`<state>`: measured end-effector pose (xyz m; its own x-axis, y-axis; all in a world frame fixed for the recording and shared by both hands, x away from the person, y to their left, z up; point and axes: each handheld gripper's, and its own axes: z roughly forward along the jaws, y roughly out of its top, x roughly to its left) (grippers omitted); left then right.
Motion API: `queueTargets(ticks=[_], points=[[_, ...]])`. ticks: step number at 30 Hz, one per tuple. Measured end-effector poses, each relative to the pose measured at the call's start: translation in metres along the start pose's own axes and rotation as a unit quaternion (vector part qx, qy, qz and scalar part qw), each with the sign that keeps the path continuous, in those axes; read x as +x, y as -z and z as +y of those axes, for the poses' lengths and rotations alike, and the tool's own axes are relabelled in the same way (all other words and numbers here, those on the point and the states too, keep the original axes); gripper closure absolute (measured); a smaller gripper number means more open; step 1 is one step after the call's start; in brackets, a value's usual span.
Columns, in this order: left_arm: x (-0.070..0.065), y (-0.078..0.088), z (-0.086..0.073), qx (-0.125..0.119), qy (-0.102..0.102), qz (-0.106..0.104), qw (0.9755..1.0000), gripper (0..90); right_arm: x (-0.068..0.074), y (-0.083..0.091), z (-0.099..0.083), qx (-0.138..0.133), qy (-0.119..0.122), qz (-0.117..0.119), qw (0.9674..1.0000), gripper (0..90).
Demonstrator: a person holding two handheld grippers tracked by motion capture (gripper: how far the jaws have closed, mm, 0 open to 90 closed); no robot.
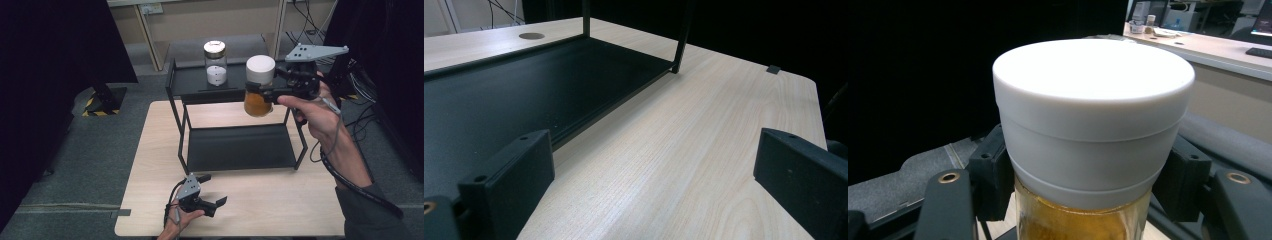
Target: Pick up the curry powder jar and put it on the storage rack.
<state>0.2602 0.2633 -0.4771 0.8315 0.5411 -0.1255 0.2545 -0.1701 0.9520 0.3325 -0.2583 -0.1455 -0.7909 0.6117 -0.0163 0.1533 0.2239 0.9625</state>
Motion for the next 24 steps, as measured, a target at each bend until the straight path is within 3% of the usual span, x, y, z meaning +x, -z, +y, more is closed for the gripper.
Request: queueTargets(ticks=[14,24], points=[[0.001,0.001,0.000,-0.002,0.001,-0.003,1.0000,2.2,-0.010,-0.014,0.028,0.003,-0.006,-0.023,0.9997,35.6],[0.000,-0.001,0.001,-0.002,-0.002,-0.005,1.0000,2.2,-0.018,-0.028,0.037,0.004,-0.015,-0.049,0.9986,35.5]])
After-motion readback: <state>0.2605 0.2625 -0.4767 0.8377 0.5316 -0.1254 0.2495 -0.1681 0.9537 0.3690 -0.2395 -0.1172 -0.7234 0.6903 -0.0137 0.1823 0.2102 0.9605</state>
